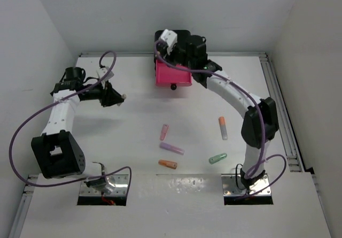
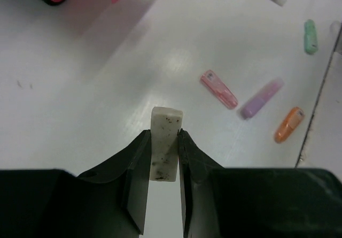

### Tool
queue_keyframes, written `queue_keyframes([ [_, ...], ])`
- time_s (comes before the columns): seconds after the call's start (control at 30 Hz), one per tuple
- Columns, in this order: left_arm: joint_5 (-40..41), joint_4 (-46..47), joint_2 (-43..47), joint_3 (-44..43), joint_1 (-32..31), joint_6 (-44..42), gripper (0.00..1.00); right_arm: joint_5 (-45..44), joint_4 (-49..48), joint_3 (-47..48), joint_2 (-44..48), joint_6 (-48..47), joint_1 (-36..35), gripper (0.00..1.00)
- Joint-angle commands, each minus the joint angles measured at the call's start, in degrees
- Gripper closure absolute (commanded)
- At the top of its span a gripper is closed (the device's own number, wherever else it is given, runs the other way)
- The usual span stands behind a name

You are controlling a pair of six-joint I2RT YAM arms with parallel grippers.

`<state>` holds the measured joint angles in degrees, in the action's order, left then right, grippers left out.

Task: Sort the stationery into containers
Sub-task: Place the stationery in the drawer.

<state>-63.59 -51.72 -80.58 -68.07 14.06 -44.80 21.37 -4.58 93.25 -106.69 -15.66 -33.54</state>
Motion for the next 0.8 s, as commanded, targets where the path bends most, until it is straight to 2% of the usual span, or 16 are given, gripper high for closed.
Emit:
queue_keyframes([
  [0.0,5.21,17.16,3.49,-0.83,-3.77,13.58,1.00,-3.08,-5.61,5.26,-5.27,8.88,2.77,1.00],
  [0.13,7.61,22.09,1.31,-3.47,-8.52,19.21,1.00,-2.91,-5.18,9.31,-10.28,13.10,4.45,1.00],
  [0.33,9.36,37.20,-2.29,-5.57,-12.30,34.67,1.00,-3.70,-5.18,9.85,-15.38,13.56,6.12,1.00],
  [0.53,14.45,41.96,-8.80,-13.03,-16.96,40.30,1.00,-3.35,-4.39,7.21,-14.51,12.94,7.61,1.00],
  [0.63,17.27,43.19,-12.40,-16.46,-19.68,41.28,1.00,-3.96,-3.77,5.89,-14.07,12.58,8.49,0.70],
  [0.67,18.23,43.55,-13.11,-17.17,-20.91,41.54,1.00,-3.79,-3.42,5.63,-13.72,12.76,8.66,0.53],
  [0.77,19.47,45.30,-16.62,-19.63,-23.02,42.42,1.00,-3.70,-2.98,5.45,-12.75,14.16,9.63,0.41],
])
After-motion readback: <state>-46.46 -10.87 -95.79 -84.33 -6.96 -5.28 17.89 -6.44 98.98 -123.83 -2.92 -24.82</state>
